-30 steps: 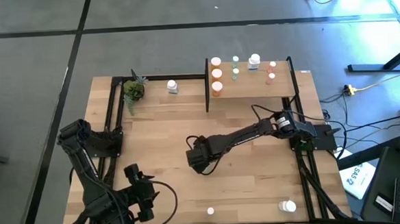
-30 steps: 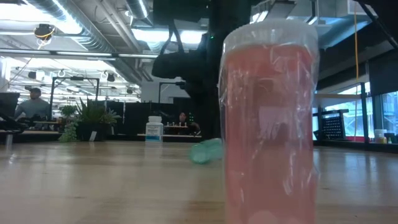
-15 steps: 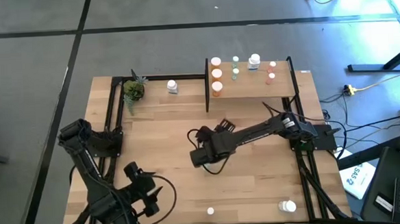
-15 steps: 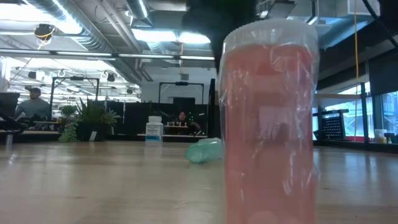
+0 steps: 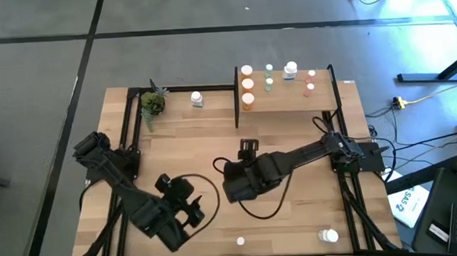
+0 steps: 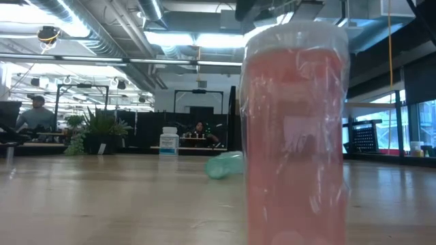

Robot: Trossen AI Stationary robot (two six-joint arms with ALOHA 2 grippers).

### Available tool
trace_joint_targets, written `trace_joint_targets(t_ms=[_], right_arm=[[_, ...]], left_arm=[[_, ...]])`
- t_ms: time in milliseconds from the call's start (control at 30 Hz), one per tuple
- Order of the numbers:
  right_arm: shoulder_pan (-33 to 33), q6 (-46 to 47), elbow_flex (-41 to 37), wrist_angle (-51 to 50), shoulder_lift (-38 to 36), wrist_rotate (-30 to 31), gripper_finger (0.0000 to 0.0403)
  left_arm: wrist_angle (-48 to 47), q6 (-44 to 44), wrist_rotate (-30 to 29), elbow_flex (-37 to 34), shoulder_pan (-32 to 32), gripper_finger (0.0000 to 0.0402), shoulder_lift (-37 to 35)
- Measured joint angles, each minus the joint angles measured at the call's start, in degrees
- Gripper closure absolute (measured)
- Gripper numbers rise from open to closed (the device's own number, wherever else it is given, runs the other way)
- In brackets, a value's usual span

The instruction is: Pick and place medicine bottles onto shelf by color

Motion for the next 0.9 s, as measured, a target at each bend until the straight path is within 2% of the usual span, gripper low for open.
trace_joint_targets(t_ms=[100, 367, 700, 900], right_arm=[[0.77, -2.95, -0.71, -0.31, -2.04, -2.46, 0.0202], [3.1, -4.28, -1.08, -0.02, -10.39, -1.76, 0.0202], [8.05, -4.2, -1.08, -0.02, -18.88, -2.03, 0.0202], [10.28, -4.07, -1.08, -0.02, -19.8, -2.03, 0.0202]], left_arm=[[0.17, 0.18, 2.15, -0.14, 2.14, 0.0147, -0.02], [5.76, 1.5, 5.45, -4.75, 7.5, 0.0147, -0.04], [32.41, 21.18, 5.7, -11.9, 16.41, 0.0147, -0.02], [46.96, 25.77, 6.02, -18.02, 20.45, 0.0147, -0.02]])
